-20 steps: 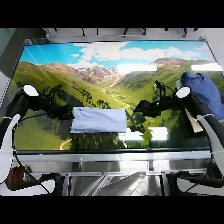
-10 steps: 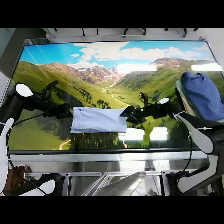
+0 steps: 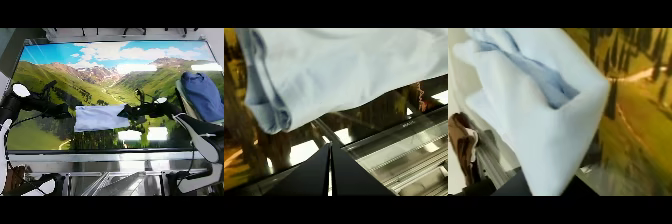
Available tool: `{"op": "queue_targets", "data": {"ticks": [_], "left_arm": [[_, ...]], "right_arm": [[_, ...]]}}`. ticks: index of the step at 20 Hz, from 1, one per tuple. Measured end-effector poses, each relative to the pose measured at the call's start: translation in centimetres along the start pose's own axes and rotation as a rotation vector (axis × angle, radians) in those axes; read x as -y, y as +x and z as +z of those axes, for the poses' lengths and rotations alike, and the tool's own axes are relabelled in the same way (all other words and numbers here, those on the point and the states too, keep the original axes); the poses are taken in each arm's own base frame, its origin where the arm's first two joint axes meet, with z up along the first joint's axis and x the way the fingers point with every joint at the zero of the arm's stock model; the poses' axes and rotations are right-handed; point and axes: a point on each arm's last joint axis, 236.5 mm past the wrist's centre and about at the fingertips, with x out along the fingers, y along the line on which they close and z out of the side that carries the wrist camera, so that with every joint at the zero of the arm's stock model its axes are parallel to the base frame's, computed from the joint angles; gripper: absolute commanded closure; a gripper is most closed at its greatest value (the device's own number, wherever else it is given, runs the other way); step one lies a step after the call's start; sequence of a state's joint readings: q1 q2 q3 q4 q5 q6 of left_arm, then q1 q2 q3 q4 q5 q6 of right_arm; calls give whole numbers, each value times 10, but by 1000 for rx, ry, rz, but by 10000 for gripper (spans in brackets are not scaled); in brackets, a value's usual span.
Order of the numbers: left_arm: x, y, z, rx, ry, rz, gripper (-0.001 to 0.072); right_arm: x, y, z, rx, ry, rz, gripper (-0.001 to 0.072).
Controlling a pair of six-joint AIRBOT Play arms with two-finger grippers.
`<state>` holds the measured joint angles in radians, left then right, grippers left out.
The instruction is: Fold the shirts.
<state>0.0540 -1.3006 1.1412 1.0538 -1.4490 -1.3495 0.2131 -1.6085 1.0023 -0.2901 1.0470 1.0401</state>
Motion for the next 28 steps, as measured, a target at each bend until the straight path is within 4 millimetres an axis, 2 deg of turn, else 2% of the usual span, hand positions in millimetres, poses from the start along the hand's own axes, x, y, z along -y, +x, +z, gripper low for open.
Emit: {"op": "queue_targets", "data": {"ticks": [2,5,6,8,12,15,17,21,24,28], "left_arm": [[-4,-7,-3,1,-10,-2,696],[-8,-22,-2,48,-21,2,696],[-9,-28,0,70,-22,6,696],[-11,-38,2,110,-25,13,696],[-6,-44,6,142,-45,-10,696],[2,-41,11,147,-61,-65,696],[5,-38,12,140,-70,-88,696],[8,-35,12,126,-78,-111,696],[9,-35,12,124,-64,-114,696],[10,-34,12,124,-42,-117,696]], "right_arm": [[-9,-43,8,71,-32,-49,695],[-11,-113,7,201,-35,-142,695],[-11,-136,4,250,-26,-166,695],[-26,-175,-4,348,-21,-166,694],[-68,-219,-20,487,-67,-116,696],[-85,-245,-7,614,-79,-104,696],[-94,-262,11,692,-88,-103,696],[-115,-302,66,808,-163,-122,696],[-135,-344,124,891,-237,-139,696],[-156,-416,207,1016,-350,-159,697]]}}
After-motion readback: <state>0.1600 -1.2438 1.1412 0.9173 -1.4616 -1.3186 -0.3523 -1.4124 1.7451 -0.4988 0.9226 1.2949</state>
